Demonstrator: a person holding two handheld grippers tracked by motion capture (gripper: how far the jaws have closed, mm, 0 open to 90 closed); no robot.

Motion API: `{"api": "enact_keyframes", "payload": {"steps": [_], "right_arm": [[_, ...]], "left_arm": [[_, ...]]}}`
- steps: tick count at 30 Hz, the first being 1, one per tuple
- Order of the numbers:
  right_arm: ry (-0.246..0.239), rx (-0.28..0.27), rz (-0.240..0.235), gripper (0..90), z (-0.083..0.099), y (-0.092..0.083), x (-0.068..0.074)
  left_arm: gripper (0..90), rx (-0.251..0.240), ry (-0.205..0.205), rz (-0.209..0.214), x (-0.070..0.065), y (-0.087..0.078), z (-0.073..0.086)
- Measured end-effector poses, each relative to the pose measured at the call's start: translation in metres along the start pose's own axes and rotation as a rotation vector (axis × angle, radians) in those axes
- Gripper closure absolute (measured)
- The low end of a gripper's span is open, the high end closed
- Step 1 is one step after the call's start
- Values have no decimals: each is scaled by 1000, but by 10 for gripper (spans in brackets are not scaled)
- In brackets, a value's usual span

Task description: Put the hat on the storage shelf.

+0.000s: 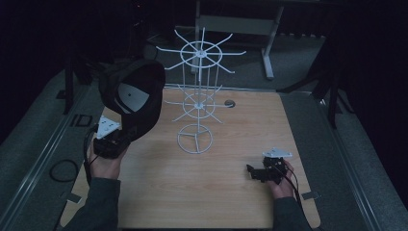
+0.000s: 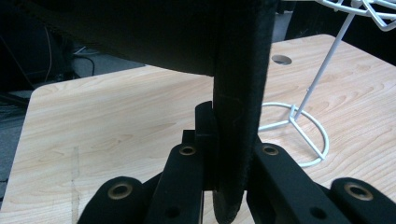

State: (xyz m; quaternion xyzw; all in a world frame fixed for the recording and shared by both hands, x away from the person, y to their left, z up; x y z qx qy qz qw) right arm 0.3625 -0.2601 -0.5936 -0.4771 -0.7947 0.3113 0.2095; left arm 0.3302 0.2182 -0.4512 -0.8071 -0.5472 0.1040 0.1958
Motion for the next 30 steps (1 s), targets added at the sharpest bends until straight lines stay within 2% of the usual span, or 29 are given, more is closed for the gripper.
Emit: {"api": "enact_keyframes", "payload": {"steps": [30], "right_arm": [[3, 1, 0, 108, 0, 0, 0]], "left_arm": [[868, -20, 22, -31, 1, -4, -12]]}}
Point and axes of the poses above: each handheld gripper's, and its own axes: y roughly forward along the jaws, z roughly out of its underside, x roughly to its left, the point moved 4 cm from there along y, roughly forward along the jaws, and after that the axes turned 4 degrees about y, right-handed, at the moved point
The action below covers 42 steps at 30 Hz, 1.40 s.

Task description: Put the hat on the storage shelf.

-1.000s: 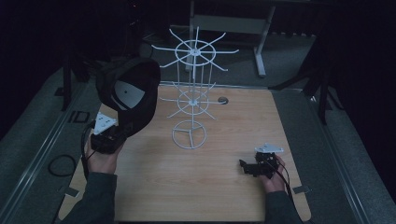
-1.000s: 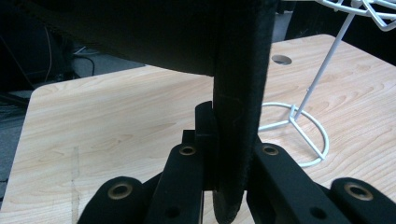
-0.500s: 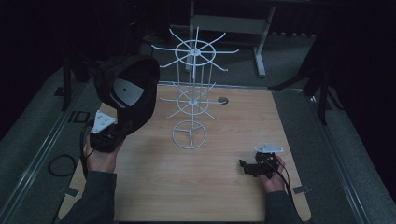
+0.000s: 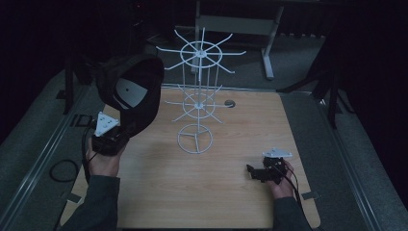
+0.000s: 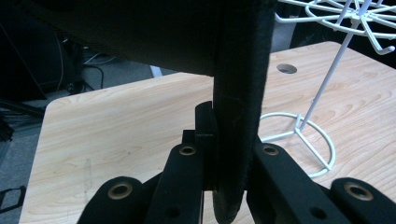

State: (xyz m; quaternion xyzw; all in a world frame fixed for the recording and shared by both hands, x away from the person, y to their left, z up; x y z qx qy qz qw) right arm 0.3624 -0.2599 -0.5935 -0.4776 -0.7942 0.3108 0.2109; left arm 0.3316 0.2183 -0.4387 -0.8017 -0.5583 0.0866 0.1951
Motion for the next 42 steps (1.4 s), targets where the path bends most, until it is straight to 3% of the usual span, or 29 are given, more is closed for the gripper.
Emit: {"api": "enact_keyframes", "payload": {"steps": [42], "right_arm": [[-2, 0, 0, 108, 0, 0, 0]], "left_arm": [[868, -55, 22, -13, -5, -11, -16]]}}
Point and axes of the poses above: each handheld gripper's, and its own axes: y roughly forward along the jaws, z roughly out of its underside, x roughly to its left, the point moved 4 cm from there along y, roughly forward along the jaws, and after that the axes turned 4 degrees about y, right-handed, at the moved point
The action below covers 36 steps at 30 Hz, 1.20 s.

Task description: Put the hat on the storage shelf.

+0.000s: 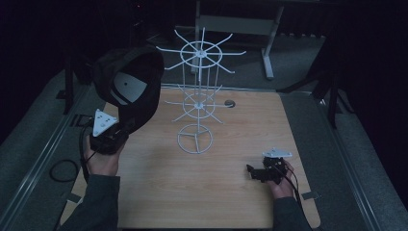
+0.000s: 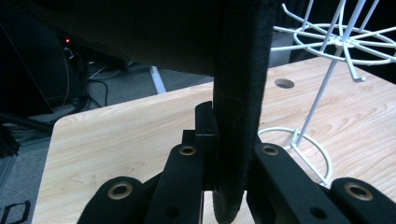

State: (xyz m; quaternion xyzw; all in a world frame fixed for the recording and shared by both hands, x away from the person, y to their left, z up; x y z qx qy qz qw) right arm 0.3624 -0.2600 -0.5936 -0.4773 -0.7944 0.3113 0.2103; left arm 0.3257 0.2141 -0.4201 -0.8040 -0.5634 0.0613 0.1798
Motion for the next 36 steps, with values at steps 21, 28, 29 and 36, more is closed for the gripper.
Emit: {"api": "enact_keyframes", "payload": {"steps": [21, 28, 29, 36], "right_arm": [[1, 0, 0, 108, 0, 0, 0], [0, 0, 0, 109, 0, 0, 0], [0, 0, 0, 109, 0, 0, 0], [1, 0, 0, 108, 0, 0, 0]], "left_arm": [[868, -11, 18, -3, -6, -3, -6], [868, -10, 14, -6, -6, -2, -8], [868, -10, 14, -6, -6, -2, -8], [868, -14, 11, -12, -4, -2, -13]]}}
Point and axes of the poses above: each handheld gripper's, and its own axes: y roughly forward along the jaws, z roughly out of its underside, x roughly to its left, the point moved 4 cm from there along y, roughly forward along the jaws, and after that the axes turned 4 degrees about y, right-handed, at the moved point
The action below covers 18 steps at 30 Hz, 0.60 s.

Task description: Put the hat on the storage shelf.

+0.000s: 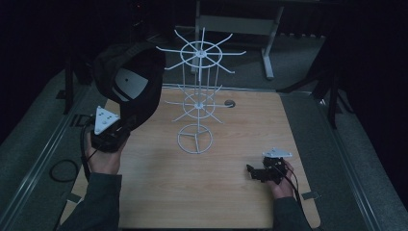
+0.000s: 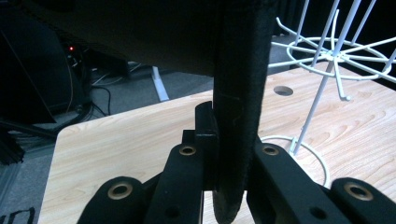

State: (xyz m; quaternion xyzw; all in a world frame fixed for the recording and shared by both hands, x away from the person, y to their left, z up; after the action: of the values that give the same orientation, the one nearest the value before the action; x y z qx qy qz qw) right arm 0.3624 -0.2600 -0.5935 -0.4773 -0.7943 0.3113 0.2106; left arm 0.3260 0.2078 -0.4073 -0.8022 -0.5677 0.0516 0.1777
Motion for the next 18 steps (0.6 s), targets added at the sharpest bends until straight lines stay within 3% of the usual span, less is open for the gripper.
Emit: {"api": "enact_keyframes", "payload": {"steps": [18], "right_arm": [[0, -1, 0, 109, 0, 0, 0]], "left_arm": [[867, -7, -7, 13, -6, 3, -5]]}}
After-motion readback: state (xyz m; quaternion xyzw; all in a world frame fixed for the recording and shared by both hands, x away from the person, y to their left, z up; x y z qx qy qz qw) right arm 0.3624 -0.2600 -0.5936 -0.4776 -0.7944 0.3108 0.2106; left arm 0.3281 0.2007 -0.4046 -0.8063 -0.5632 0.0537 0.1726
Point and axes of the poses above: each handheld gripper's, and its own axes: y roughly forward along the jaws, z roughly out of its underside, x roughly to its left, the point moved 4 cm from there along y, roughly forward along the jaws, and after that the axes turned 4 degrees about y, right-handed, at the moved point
